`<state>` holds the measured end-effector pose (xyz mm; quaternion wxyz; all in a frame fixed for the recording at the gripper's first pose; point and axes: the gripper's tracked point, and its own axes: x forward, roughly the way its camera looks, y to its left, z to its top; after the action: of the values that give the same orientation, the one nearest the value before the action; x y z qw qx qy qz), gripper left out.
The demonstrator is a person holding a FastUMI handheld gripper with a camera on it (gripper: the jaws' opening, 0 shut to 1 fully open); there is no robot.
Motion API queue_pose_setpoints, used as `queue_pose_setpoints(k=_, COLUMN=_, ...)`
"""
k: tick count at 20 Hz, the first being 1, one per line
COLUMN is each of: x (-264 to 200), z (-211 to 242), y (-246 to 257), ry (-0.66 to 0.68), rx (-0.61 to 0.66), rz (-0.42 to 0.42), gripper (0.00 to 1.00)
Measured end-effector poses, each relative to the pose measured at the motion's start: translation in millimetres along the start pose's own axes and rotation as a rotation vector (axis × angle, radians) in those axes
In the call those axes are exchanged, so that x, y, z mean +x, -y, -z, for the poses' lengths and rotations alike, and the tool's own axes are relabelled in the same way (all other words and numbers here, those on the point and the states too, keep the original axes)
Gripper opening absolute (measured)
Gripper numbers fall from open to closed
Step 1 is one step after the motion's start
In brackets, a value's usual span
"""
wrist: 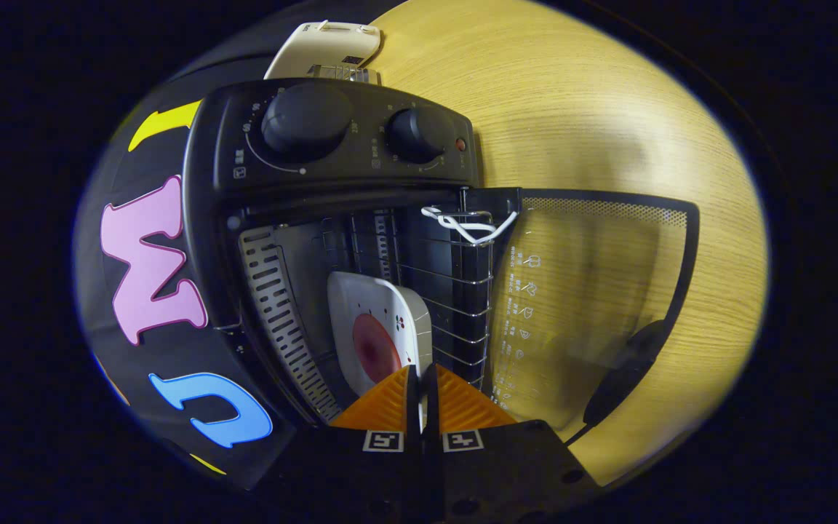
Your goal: Open the toaster oven, put the food inside, and close the toaster oven door.
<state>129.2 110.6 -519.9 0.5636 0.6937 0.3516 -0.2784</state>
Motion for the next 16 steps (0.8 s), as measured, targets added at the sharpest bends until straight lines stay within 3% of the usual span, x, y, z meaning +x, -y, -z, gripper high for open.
queue_pose_setpoints(k=6, x=22, z=3, y=-3, ry=-0.005, rx=0.061, rz=0.002, gripper=0.06)
queue_pose_setpoints(k=7, x=19, z=6, y=-2, ry=-0.012, rx=0.056, rz=0.006, gripper=0.09)
queue_pose_setpoints(k=8, x=16, z=7, y=0, ry=-0.019, rx=0.034, rz=0.021, gripper=0.23)
queue_pose_setpoints(k=11, x=-5, z=12, y=2, ry=-0.048, rx=-0.051, rz=0.011, gripper=0.24)
queue_pose_setpoints(k=16, x=-70, z=32, y=10, ry=-0.161, rx=-0.3, rz=-0.042, gripper=0.24)
